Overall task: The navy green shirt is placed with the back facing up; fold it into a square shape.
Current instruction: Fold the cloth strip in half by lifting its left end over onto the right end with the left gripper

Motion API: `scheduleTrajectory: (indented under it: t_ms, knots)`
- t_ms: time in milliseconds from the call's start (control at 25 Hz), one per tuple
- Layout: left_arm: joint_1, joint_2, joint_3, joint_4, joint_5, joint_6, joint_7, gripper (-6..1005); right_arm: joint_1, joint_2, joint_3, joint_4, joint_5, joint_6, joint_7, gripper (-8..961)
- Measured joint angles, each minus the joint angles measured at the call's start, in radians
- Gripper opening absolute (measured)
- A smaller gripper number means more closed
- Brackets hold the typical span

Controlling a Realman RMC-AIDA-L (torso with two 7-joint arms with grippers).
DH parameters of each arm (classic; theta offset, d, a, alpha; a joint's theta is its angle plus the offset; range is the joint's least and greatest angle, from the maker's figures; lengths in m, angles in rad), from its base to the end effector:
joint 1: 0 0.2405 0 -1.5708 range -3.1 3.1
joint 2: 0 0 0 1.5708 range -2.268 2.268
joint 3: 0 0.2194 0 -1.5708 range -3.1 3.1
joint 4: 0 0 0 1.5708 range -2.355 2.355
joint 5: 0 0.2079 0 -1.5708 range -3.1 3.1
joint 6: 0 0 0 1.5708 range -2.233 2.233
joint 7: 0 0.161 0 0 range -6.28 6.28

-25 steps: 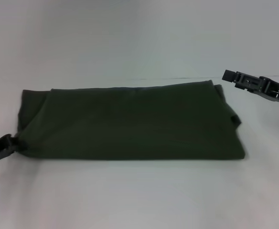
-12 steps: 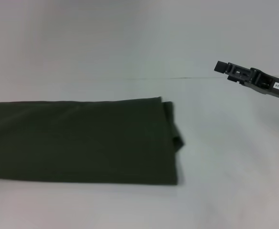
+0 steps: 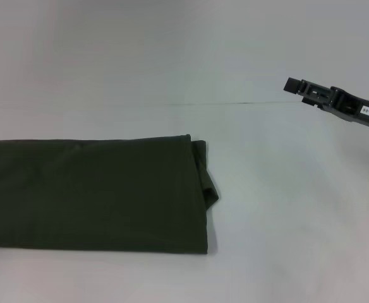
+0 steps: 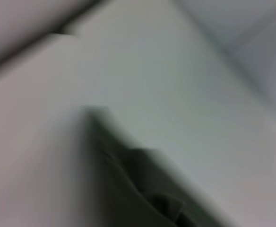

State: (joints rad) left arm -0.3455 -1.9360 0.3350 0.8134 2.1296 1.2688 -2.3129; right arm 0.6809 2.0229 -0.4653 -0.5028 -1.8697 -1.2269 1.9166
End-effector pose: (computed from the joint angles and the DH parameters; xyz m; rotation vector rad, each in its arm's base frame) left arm -0.3700 0.3094 0.1528 -1.5352 -1.6876 -0.7492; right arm 0.2272 0.4011 0.0466 -2.0672 1.3751 1.0450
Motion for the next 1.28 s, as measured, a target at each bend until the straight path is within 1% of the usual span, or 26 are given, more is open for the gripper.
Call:
scheduleTrajectory:
  t_ms: [40, 80, 120, 160, 200, 240, 280, 320, 360, 440, 480, 520, 560, 600, 640, 680, 800, 880, 960, 1080, 1160, 1280]
  knots:
    - [-0.015, -0.007, 0.002, 0.011, -0.026, 0.042, 0.005, 33, -0.004, 0.0, 0.0, 0.0, 0.0, 0.0, -0.003, 915]
    - [-0.038, -0.018, 0.007, 0.025, -0.071, 0.111, 0.013, 33, -0.008, 0.001, 0.0, 0.0, 0.0, 0.0, -0.005, 915]
    - [-0.065, -0.033, 0.013, 0.042, -0.101, 0.163, 0.017, 33, -0.013, 0.001, 0.0, 0.0, 0.0, -0.002, -0.009, 915]
    - [-0.101, -0.055, 0.024, 0.064, -0.128, 0.215, 0.018, 33, -0.019, 0.0, 0.0, 0.0, 0.0, -0.006, -0.012, 915]
    - [-0.131, -0.072, 0.036, 0.08, -0.138, 0.241, 0.017, 33, -0.026, -0.002, 0.0, 0.0, 0.0, -0.012, -0.013, 915]
    - [-0.17, -0.098, 0.054, 0.098, -0.144, 0.264, 0.015, 33, -0.034, -0.004, 0.0, -0.001, 0.0, -0.02, -0.014, 915]
    - [-0.233, -0.143, 0.106, 0.113, -0.144, 0.281, 0.012, 33, -0.042, -0.007, 0.0, -0.002, 0.0, -0.029, -0.014, 915]
    - [-0.233, -0.143, 0.106, 0.113, -0.144, 0.281, 0.012, 33, -0.053, -0.012, 0.0, -0.005, 0.0, -0.036, -0.014, 915]
    - [-0.272, -0.175, 0.157, 0.104, -0.14, 0.272, 0.013, 33, -0.062, -0.016, 0.0, -0.008, 0.0, -0.042, -0.014, 915]
    - [-0.307, -0.21, 0.233, 0.068, -0.139, 0.241, 0.016, 32, -0.084, -0.027, 0.001, -0.011, 0.0, -0.05, -0.014, 915]
    - [-0.327, -0.227, 0.317, -0.002, -0.157, 0.189, 0.028, 32, -0.095, -0.034, 0.002, -0.012, 0.0, -0.052, -0.015, 915]
    - [-0.331, -0.229, 0.339, -0.027, -0.164, 0.177, 0.032, 32, -0.105, -0.04, 0.002, -0.012, 0.0, -0.054, -0.015, 915]
    - [-0.339, -0.233, 0.382, -0.079, -0.184, 0.144, 0.043, 39, -0.113, -0.045, 0.002, -0.012, 0.0, -0.056, -0.015, 915]
    - [-0.352, -0.233, 0.422, -0.154, -0.216, 0.11, 0.067, 45, -0.121, -0.049, 0.002, -0.012, 0.0, -0.059, -0.015, 915]
    - [-0.367, -0.232, 0.463, -0.255, -0.258, 0.069, 0.11, 52, -0.13, -0.052, 0.002, -0.012, 0.0, -0.061, -0.015, 915]
    - [-0.378, -0.232, 0.483, -0.337, -0.293, 0.041, 0.158, 58, -0.137, -0.055, 0.002, -0.012, 0.0, -0.065, -0.016, 915]
    - [-0.39, -0.236, 0.492, -0.494, -0.399, 0.022, 0.318, 78, -0.15, -0.064, 0.002, -0.012, 0.001, -0.076, -0.02, 915]
    - [-0.386, -0.237, 0.498, -0.511, -0.44, 0.05, 0.364, 91, -0.157, -0.067, 0.002, -0.012, 0.002, -0.083, -0.023, 915]
    - [-0.383, -0.235, 0.5, -0.505, -0.453, 0.097, 0.375, 104, -0.161, -0.069, 0.002, -0.012, 0.002, -0.093, -0.024, 915]
    - [-0.367, -0.229, 0.488, -0.449, -0.457, 0.187, 0.368, 208, -0.162, -0.07, 0.002, -0.013, 0.002, -0.098, -0.022, 915]
    - [-0.333, -0.226, 0.47, -0.37, -0.457, 0.231, 0.347, 277, -0.163, -0.07, 0.002, -0.012, 0.001, -0.098, -0.014, 915]
    - [-0.289, -0.221, 0.429, -0.265, -0.458, 0.21, 0.319, 411, -0.157, -0.074, -0.004, -0.012, -0.005, -0.098, 0.022, 915]
